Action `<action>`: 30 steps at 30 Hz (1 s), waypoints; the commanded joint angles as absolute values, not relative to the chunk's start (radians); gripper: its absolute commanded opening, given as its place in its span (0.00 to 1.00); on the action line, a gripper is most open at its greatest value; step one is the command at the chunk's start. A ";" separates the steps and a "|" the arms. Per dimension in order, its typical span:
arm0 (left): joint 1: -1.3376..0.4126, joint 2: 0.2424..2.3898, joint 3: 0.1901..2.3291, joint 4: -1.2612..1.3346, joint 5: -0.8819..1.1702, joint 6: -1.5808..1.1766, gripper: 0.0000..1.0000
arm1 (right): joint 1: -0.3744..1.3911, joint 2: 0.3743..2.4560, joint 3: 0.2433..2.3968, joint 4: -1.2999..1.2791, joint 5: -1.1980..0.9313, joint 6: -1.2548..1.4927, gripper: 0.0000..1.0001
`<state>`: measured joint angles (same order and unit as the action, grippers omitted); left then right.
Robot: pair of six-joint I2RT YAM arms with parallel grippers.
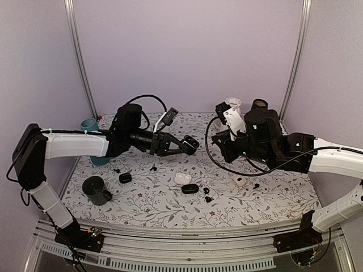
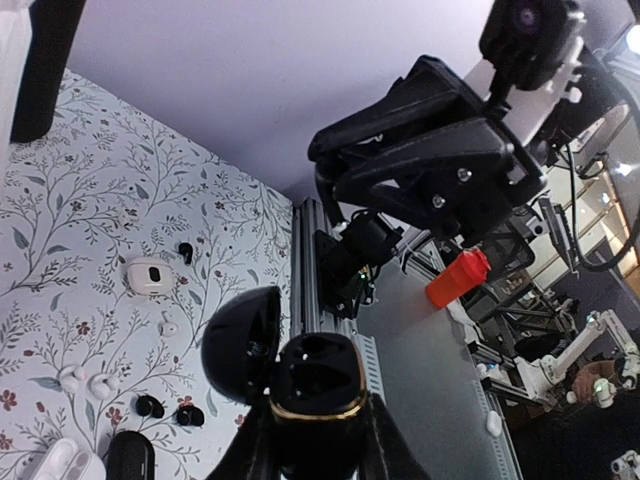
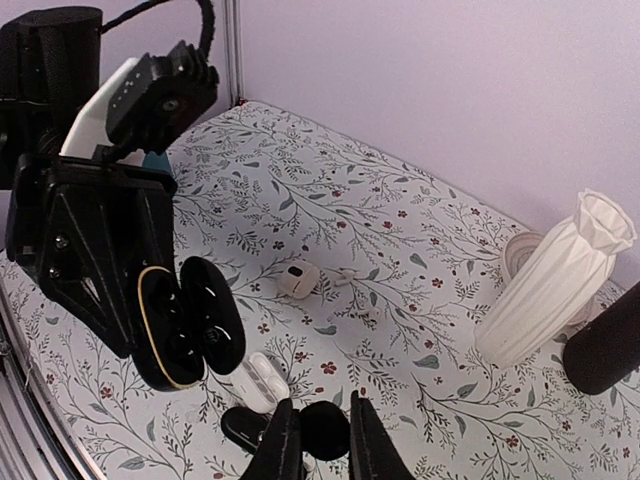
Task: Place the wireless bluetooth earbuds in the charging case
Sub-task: Insert the right earbud into the charging case.
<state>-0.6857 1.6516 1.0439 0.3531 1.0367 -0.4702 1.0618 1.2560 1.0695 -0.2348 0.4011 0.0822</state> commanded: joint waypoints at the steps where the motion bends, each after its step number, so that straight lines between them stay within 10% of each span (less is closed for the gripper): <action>1: -0.708 1.685 1.085 0.319 1.058 -0.508 0.00 | 1.095 1.295 1.120 -0.174 0.398 0.003 0.08; 30: -0.730 1.670 1.108 0.338 1.065 -0.535 0.00 | 1.180 1.399 1.151 -0.194 0.507 -0.124 0.07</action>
